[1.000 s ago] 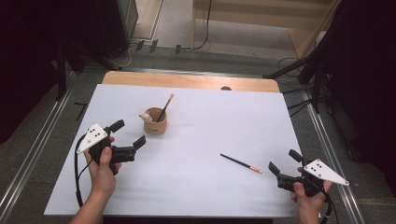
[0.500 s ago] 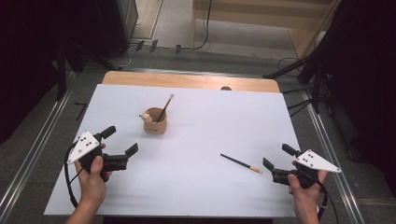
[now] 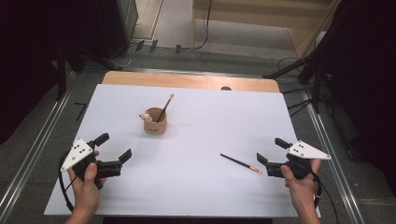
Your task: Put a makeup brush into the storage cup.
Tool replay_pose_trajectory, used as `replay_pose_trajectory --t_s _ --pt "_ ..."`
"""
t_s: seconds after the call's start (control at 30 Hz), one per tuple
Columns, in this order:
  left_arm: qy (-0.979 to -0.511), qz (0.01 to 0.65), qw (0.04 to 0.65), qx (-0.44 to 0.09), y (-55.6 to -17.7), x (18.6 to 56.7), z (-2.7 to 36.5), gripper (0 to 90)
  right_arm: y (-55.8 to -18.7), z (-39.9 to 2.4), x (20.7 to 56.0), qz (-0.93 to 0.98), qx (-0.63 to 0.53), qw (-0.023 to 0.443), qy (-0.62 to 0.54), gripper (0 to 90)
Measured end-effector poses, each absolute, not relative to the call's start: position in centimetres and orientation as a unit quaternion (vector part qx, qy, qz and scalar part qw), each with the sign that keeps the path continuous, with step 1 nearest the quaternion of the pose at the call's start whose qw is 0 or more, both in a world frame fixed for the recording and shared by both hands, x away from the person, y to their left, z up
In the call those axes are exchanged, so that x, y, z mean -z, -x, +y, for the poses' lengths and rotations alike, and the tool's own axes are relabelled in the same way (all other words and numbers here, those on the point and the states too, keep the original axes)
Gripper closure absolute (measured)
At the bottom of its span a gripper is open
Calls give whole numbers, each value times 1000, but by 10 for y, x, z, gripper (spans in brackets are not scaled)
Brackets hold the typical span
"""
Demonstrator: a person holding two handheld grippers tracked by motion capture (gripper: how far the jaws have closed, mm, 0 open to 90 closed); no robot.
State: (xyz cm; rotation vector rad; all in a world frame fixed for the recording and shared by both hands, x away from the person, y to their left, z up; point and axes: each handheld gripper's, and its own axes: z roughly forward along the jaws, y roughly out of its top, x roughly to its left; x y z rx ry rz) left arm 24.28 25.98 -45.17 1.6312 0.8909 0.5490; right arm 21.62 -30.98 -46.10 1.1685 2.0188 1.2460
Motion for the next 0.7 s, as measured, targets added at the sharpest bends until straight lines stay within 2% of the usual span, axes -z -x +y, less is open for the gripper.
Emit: replay_pose_trajectory --t_s 0.7 --pt "-698 394 546 -245 -228 469 284 0 -241 -291 455 780 -413 212 -419 128"
